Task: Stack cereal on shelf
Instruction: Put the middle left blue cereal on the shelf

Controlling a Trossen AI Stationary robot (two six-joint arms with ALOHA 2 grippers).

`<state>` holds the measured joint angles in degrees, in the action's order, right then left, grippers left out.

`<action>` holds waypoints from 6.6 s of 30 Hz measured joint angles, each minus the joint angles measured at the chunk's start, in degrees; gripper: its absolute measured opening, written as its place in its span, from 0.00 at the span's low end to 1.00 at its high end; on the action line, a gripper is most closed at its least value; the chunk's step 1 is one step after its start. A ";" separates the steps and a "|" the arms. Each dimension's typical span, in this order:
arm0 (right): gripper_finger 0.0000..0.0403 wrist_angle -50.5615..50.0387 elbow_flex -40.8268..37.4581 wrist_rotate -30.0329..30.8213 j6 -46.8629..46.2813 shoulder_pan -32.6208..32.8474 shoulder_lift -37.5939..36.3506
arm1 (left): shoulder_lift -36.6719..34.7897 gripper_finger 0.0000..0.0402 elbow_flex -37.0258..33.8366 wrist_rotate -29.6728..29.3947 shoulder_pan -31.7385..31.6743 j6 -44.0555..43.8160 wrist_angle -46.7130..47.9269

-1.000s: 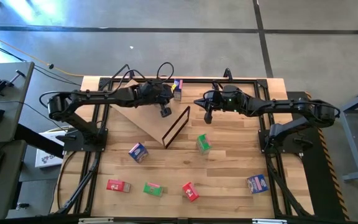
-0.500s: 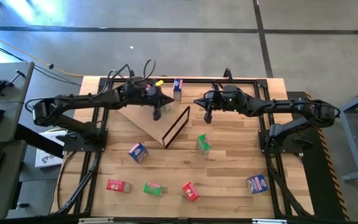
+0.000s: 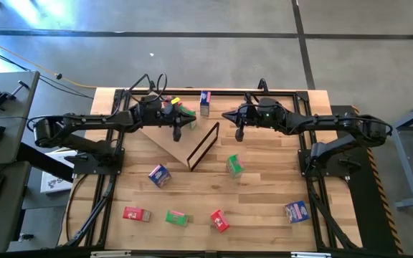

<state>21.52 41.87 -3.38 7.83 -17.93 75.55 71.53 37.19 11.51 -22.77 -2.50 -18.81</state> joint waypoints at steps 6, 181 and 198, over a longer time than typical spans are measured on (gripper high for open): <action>0.00 0.77 0.00 -0.63 0.04 0.64 0.00 | -1.99 0.01 0.13 0.09 -0.22 2.60 -0.42; 0.00 36.09 -25.76 -7.06 -1.47 -3.43 -3.93 | 12.77 0.70 24.30 -9.86 38.16 -51.70 80.38; 0.00 36.09 -25.77 -7.06 -1.44 -3.45 -3.93 | 13.46 0.43 24.30 -10.03 38.16 -49.65 79.57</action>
<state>57.60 16.10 -10.44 6.39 -21.38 71.61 84.99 61.49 1.48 15.40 -52.15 60.76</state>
